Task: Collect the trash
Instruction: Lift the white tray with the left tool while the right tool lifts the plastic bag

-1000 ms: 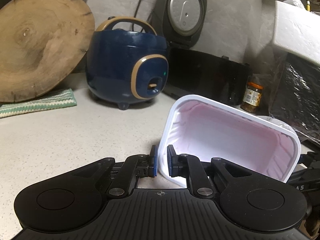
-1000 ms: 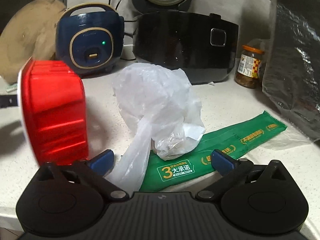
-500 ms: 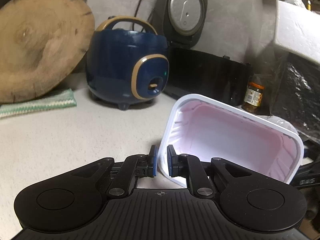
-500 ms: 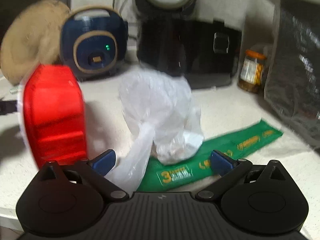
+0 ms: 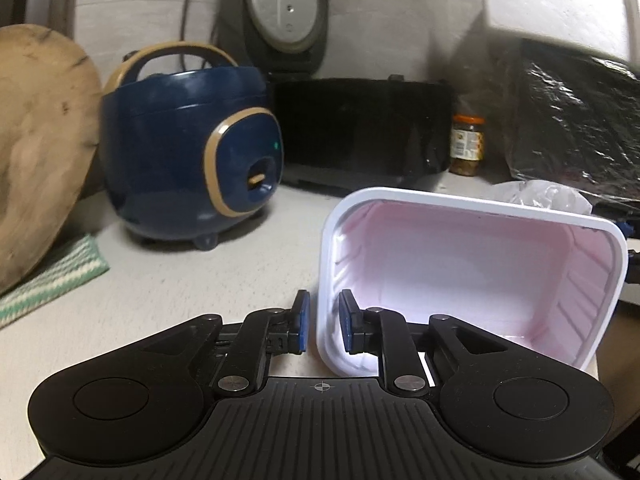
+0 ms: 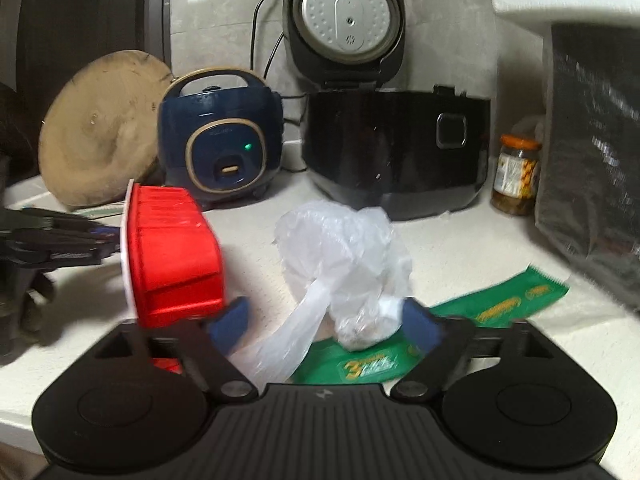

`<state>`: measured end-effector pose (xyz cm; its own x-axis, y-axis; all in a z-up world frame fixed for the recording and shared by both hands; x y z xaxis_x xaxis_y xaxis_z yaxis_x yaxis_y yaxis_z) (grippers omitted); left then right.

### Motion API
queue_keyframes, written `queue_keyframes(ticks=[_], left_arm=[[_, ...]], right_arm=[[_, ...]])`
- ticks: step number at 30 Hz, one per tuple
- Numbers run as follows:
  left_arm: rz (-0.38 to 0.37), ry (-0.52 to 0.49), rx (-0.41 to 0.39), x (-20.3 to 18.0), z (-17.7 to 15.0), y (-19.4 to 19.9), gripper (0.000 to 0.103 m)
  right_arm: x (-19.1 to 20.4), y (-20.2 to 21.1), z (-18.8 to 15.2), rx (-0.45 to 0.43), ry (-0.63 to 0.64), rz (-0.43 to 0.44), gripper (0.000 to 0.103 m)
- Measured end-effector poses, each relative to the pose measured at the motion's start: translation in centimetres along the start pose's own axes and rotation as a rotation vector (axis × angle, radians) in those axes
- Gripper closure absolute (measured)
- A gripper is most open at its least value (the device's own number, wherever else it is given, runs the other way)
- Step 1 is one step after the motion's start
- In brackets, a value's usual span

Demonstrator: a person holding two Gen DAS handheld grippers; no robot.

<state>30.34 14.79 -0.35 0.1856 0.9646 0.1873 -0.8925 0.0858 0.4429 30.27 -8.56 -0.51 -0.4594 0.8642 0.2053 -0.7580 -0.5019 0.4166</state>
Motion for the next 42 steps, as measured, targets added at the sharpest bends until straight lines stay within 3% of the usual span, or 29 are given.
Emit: queue_keyframes(ticks=[1,3,6,10,13,17,22,23,27,33,39,41,42], left_arm=[[-0.024,-0.001,-0.006,0.0,0.0,-0.1,0.083],[-0.072,-0.004,-0.011,-0.5,-0.1,0.1,0.082],[-0.088,-0.039,0.010,-1.8,-0.8,1.3,0.082],[-0.148,-0.054,-0.006,-4.0,-1.6,4.3,0.077],[-0.149,-0.084,-0.022,-4.8,-1.7,5.6,0.076],[-0.090,-0.107,-0.035,-4.7,-1.3,4.5,0.077],[-0.154,-0.015,-0.010,-4.3,-1.0,1.8,0.077],[-0.161,-0.018,-0.004,-4.4,-1.1,1.8,0.084],[-0.044,-0.041,0.050,-3.7,-1.5,3.1,0.090],[0.079,-0.035,0.047,-1.1,-2.5,6.6,0.091],[0.114,0.036,0.076,0.8,-3.8,7.5,0.091],[0.120,0.072,0.087,1.3,-4.0,7.4,0.091],[0.122,0.084,0.089,1.4,-4.1,7.3,0.091]], right_arm=[[0.0,0.2,-0.2,0.008,-0.012,0.016,0.040],[0.3,0.6,-0.6,0.015,-0.009,0.026,0.041],[0.5,0.8,-1.0,0.004,0.020,-0.010,0.041],[0.0,0.5,-1.4,0.009,0.027,-0.047,0.041],[-0.7,0.5,-1.2,0.000,0.002,-0.070,0.041],[-1.2,0.5,-1.0,0.000,-0.025,-0.073,0.041],[-1.3,1.3,-0.7,-0.030,-0.026,-0.104,0.041],[-1.4,1.6,-0.5,-0.043,-0.027,-0.106,0.041],[-1.2,2.1,0.7,-0.100,-0.001,-0.126,0.025],[-0.1,-1.4,2.4,-0.098,0.006,-0.134,0.023],[-0.1,-6.0,1.8,-0.027,-0.024,-0.158,0.022],[-0.1,-6.9,1.5,-0.002,-0.027,-0.155,0.028],[0.1,-7.2,1.3,0.015,-0.017,-0.153,0.046]])
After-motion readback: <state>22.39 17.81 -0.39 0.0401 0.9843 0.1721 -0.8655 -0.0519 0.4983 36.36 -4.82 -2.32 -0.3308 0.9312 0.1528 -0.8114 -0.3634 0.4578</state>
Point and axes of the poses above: each gripper's, at about its wrist camera, not at the fingertips, and y roughly against the way its jaws point, x to its left, z to its top, the point moved 9 cm from there along -y, roughly the way its jaws point, and after that the axes turned 9 degrees about -y, right-handed, at the moved point
